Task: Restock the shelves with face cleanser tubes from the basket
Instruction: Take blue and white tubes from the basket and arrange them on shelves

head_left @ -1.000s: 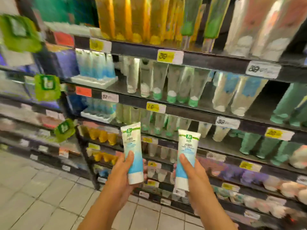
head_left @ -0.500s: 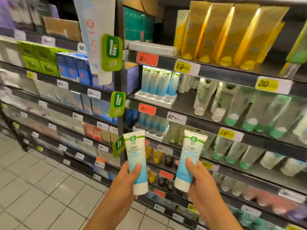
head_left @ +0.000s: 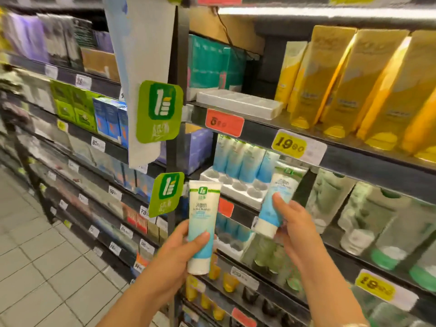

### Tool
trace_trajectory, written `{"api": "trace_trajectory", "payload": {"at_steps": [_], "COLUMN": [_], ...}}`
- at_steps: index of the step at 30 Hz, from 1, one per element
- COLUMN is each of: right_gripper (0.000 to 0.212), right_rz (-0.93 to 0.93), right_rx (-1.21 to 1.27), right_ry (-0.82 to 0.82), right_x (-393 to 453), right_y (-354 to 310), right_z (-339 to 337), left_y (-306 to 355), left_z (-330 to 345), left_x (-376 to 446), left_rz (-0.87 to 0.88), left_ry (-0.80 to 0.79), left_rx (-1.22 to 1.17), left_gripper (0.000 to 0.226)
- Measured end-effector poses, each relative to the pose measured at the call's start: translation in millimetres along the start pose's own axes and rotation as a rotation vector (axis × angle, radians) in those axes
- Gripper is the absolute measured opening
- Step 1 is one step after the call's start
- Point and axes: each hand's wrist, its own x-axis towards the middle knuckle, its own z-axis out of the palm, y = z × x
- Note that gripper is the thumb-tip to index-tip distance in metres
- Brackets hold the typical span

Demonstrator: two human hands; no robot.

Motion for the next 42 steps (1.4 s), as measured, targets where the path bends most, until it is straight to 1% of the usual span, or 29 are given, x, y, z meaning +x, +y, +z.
{"api": "trace_trajectory", "payload": {"at_steps": [5,8,11,14,16,18,20,22,25,28,30,35,36,38,40,41,42], "right_gripper": [0.009,0.003,0.007,0.027,0.030,0.027,0.024,0.030,0.040,0.040,0.043,0.053,0.057,0.057,0.044,0.035,0.026], "right_rz": [-0.221,-0.285,-0.335,-0.359,-0.374,-0.384,-0.390,-0.371,-0.314,-0.232,-0.166,-0.020,-0.024,-0.123,-0.268,-0.326,-0.363], "right_rx": [-0.130,-0.184,-0.284,-0.338,-0.393,-0.470,-0.574,-0.657,-0.789,-0.952,-1.010,-1.063,-1.071,-1.051,-0.955,-0.902,-0.850], "right_ry": [0.041,0.107,0.206,0.301,0.361,0.382,0.391,0.426,0.474,0.476,0.480,0.469,0.483,0.549,0.594,0.572,0.514], "right_x": [58.4,81.1,95.5,102.9,106.0,107.5,107.1,105.9,105.8,108.2,109.8,99.0,92.2,76.6,63.8,60.3,58.3], "right_y": [-16.7,-18.2,-14.6,-10.4,-7.7,-4.4,-1.1,1.9,2.3,0.6,-2.4,-8.2,-7.3,-5.2,-7.3,-10.4,-13.6], "right_z": [7.3,9.6,11.9,17.2,21.0,24.7,29.1,33.4,38.9,43.7,47.0,49.1,48.5,48.8,54.3,59.2,64.9], "left_y": [10.0,7.4,8.0,12.3,16.0,20.1,24.3,28.8,35.9,39.8,41.0,46.4,47.9,49.8,50.0,49.3,48.3], "left_z": [7.0,8.3,7.2,5.3,4.1,3.1,2.1,0.8,-1.7,-3.4,-3.6,-5.7,-6.5,-7.8,-7.8,-7.7,-7.6], "left_x": [42.6,60.0,74.8,91.2,101.4,110.2,118.0,125.3,133.4,138.1,141.0,146.7,147.4,149.0,150.1,150.6,150.9], "left_rz": [0.052,0.060,0.071,0.074,0.077,0.077,0.077,0.069,0.062,0.055,0.047,0.062,0.069,0.081,0.091,0.097,0.104], "left_ry": [0.030,0.037,0.028,0.013,-0.009,-0.035,-0.059,-0.085,-0.128,-0.162,-0.163,-0.191,-0.195,-0.200,-0.213,-0.218,-0.217], "left_rx": [0.013,0.025,0.033,0.028,0.019,0.020,0.010,0.007,0.022,0.022,0.015,0.087,0.114,0.150,0.170,0.178,0.189], "left_gripper": [0.049,0.051,0.052,0.055,0.059,0.062,0.059,0.057,0.059,0.063,0.062,0.059,0.059,0.061,0.064,0.063,0.060]}}
